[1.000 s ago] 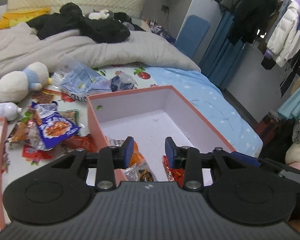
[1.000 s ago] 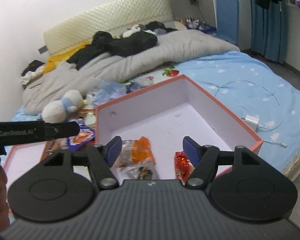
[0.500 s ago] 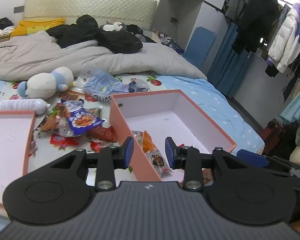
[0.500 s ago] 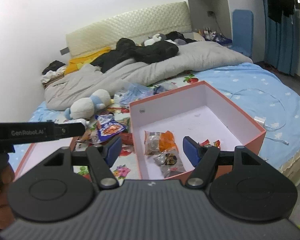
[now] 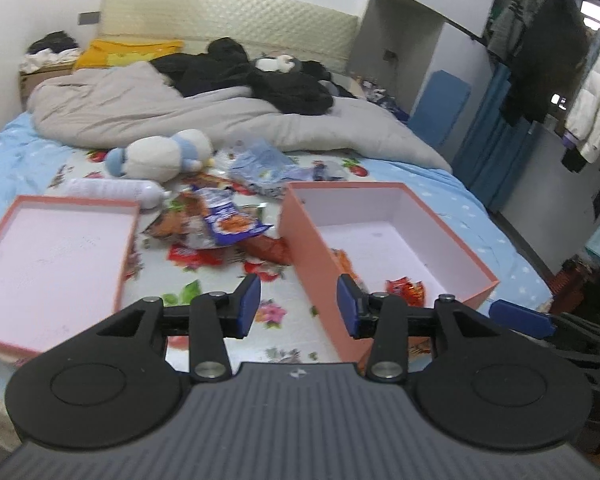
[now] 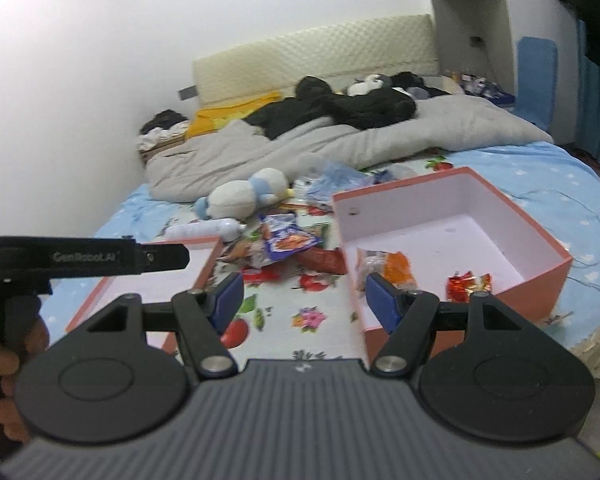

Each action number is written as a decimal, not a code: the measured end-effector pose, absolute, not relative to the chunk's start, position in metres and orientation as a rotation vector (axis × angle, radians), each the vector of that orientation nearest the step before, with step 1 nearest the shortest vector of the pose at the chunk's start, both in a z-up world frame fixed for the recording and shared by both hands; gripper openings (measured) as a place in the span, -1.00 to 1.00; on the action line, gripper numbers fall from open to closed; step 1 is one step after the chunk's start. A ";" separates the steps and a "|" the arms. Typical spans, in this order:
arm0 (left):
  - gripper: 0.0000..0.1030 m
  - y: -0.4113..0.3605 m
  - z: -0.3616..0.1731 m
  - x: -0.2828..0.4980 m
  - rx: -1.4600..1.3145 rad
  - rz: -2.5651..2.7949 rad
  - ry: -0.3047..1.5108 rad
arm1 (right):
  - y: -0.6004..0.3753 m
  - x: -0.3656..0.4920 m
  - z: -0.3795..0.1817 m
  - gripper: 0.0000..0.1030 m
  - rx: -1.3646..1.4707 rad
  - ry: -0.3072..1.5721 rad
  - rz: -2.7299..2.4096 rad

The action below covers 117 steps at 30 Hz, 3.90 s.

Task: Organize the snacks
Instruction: 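Withdraw both tools from the box and move back toward the snack pile, then grasp the orange-and-clear packet with the left gripper while the right grasps the blue noodle-snack bag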

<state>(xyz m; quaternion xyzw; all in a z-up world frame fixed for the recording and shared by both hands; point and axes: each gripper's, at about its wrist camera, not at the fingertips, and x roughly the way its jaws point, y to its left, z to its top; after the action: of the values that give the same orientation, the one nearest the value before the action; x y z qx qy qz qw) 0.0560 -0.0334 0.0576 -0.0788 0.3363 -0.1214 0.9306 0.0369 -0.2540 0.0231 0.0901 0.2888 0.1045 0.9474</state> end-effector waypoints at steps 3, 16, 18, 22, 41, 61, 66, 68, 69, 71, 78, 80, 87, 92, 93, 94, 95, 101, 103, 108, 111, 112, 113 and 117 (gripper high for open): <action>-0.02 -0.021 0.055 0.046 -0.166 -0.222 0.694 | -0.243 0.033 0.020 0.35 0.171 0.597 0.244; 0.14 0.006 0.025 0.069 -0.248 -0.155 0.752 | -0.226 0.055 0.009 0.35 0.142 0.616 0.302; 0.14 0.007 0.019 0.079 -0.255 -0.150 0.767 | -0.226 0.064 0.005 0.35 0.143 0.625 0.299; 0.14 0.008 0.004 0.105 -0.255 -0.148 0.795 | -0.225 0.080 -0.001 0.35 0.140 0.616 0.284; 0.14 0.031 -0.063 0.239 -0.328 -0.095 0.849 | -0.203 0.195 -0.024 0.35 0.112 0.631 0.285; 0.14 0.067 -0.156 0.369 -0.490 -0.060 0.832 | -0.150 0.389 -0.100 0.35 0.039 0.873 0.363; 0.33 0.083 -0.174 0.388 -0.577 -0.046 0.907 | -0.144 0.428 -0.123 0.40 0.068 1.015 0.407; 0.49 0.095 -0.184 0.386 -0.716 -0.017 0.888 | -0.139 0.439 -0.131 0.57 0.040 1.053 0.410; 0.49 0.099 -0.189 0.386 -0.763 -0.005 0.888 | -0.136 0.443 -0.135 0.58 0.024 1.064 0.431; 0.49 0.099 -0.194 0.387 -0.791 0.007 0.886 | -0.132 0.450 -0.140 0.58 0.013 1.074 0.447; 0.49 0.078 -0.198 0.392 -0.770 0.009 0.844 | -0.127 0.466 -0.162 0.58 -0.029 1.123 0.457; 0.49 0.076 -0.203 0.393 -0.766 0.018 0.840 | -0.130 0.468 -0.170 0.58 0.006 1.153 0.458; 0.47 0.077 -0.223 0.393 -0.780 0.031 0.835 | -0.146 0.471 -0.189 0.60 0.106 1.198 0.457; 0.39 0.069 -0.223 0.394 -0.716 0.032 0.835 | -0.155 0.469 -0.191 0.13 0.158 1.201 0.476; 0.36 0.065 -0.223 0.394 -0.703 0.037 0.835 | -0.156 0.468 -0.190 0.08 0.157 1.197 0.477; 0.21 0.063 -0.224 0.394 -0.689 0.048 0.834 | -0.156 0.467 -0.190 -0.14 0.163 1.193 0.488; 0.04 0.061 -0.224 0.394 -0.667 0.057 0.834 | -0.156 0.467 -0.190 -0.29 0.172 1.191 0.492; -0.38 0.065 -0.229 0.383 -0.688 0.034 0.803 | -0.160 0.460 -0.185 -0.82 0.222 1.167 0.509; -0.47 0.063 -0.227 0.378 -0.674 0.022 0.791 | -0.160 0.453 -0.184 -0.85 0.220 1.150 0.515; -0.64 0.057 -0.221 0.359 -0.660 -0.005 0.769 | -0.161 0.428 -0.177 -0.87 0.212 1.110 0.507; -0.73 0.054 -0.217 0.341 -0.642 -0.031 0.755 | -0.164 0.411 -0.173 -0.89 0.212 1.084 0.511; -0.75 0.053 -0.215 0.334 -0.641 -0.038 0.753 | -0.165 0.403 -0.170 -0.89 0.211 1.075 0.510; -0.76 0.052 -0.212 0.327 -0.639 -0.042 0.749 | -0.166 0.394 -0.167 -0.89 0.208 1.062 0.513; -0.80 0.046 -0.197 0.292 -0.627 -0.053 0.751 | -0.169 0.355 -0.153 -0.94 0.199 1.036 0.513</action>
<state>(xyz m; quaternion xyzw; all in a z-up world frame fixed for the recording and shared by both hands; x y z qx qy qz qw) 0.2919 0.0464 -0.1972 -0.3010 0.3606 -0.0253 0.8825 0.3549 -0.1692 -0.1534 0.0939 0.4886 0.2423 0.8329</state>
